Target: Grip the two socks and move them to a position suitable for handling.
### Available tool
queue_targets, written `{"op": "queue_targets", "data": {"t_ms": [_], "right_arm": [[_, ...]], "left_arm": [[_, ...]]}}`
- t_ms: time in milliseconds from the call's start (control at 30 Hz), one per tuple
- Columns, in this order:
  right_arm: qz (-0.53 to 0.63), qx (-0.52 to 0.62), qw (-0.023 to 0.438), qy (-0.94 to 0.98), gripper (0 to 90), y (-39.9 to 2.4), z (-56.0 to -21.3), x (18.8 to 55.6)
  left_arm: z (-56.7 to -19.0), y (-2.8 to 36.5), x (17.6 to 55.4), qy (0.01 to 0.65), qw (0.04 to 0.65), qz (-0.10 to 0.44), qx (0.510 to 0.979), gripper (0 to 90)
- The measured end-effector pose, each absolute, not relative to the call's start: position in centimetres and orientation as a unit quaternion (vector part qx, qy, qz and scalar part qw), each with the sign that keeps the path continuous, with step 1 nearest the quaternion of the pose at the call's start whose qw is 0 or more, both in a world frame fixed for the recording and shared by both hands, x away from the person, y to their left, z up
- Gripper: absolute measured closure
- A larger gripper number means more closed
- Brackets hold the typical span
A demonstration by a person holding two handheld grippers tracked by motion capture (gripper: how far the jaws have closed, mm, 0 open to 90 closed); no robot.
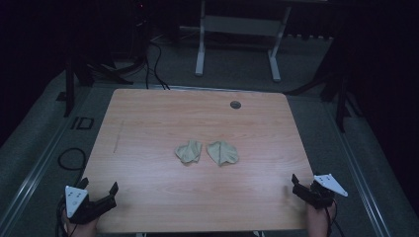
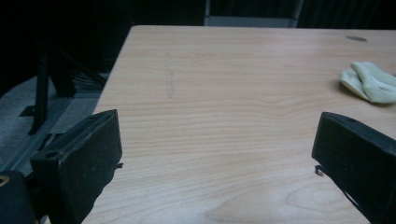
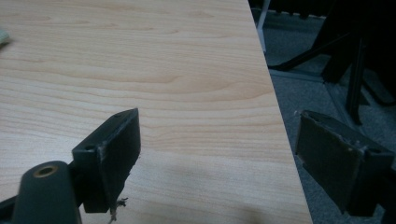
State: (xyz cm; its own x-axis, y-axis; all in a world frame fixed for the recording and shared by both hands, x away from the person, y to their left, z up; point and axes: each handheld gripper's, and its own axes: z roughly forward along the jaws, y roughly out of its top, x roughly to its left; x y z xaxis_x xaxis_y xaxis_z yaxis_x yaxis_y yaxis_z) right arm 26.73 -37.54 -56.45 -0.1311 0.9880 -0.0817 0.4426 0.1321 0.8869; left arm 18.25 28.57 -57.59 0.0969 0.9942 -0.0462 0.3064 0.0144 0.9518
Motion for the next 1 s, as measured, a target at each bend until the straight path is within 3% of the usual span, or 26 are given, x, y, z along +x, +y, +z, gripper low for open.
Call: {"op": "queue_targets", "data": {"t_ms": [400, 667, 900, 1000], "right_arm": [[0.366, 0.544, 0.349, 0.669, 14.3, -37.3, -55.1, 26.7], [0.359, 0.536, 0.293, 0.705, 14.5, -35.6, -54.3, 27.0], [0.357, 0.505, 0.26, 0.742, 14.5, -33.6, -54.3, 27.8], [0.36, 0.49, 0.255, 0.752, 14.5, -32.6, -54.1, 27.9]], "left_arm": [[-57.5, 28.2, 18.4, 0.54, 0.448, 0.377, 0.604, 1.8], [-57.1, 26.8, 18.6, 0.55, 0.44, 0.354, 0.616, 1.7], [-57.4, 26.0, 19.0, 0.552, 0.466, 0.283, 0.631, 1.8], [-57.2, 25.6, 19.1, 0.546, 0.46, 0.283, 0.64, 1.8]]}}
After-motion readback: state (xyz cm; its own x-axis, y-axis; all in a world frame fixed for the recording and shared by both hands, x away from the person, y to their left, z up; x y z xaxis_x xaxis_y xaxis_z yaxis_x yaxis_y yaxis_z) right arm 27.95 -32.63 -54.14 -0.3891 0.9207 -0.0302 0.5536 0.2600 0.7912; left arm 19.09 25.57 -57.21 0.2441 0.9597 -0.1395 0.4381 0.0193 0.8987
